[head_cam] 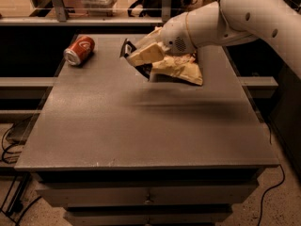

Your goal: Move rxbar chocolate near coke can

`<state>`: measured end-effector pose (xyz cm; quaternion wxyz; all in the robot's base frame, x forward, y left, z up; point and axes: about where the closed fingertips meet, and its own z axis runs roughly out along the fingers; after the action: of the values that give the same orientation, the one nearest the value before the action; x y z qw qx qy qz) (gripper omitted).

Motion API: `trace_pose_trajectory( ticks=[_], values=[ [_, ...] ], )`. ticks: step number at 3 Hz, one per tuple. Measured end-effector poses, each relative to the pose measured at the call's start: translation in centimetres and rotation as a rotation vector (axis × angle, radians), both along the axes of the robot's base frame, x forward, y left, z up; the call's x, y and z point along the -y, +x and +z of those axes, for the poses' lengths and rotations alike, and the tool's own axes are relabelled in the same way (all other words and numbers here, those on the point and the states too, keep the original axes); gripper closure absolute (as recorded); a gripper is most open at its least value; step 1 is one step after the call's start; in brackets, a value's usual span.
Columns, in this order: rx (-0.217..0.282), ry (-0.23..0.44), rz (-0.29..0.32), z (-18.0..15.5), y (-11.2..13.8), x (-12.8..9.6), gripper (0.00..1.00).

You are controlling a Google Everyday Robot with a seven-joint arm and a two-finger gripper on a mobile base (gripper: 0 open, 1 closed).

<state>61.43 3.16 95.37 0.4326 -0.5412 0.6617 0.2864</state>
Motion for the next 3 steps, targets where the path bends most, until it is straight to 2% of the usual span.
trace_pose_trajectory(
  ticks=[1,2,3],
  values=[
    [-0.010,0.047,-0.013,-1.2,0.4,-1.4,1.00],
    [-0.023,0.091,-0.025,-2.8,1.7,-3.9,1.00],
    [-0.033,0.099,-0.026,-4.1,3.4,-6.2,1.00]
  ],
)
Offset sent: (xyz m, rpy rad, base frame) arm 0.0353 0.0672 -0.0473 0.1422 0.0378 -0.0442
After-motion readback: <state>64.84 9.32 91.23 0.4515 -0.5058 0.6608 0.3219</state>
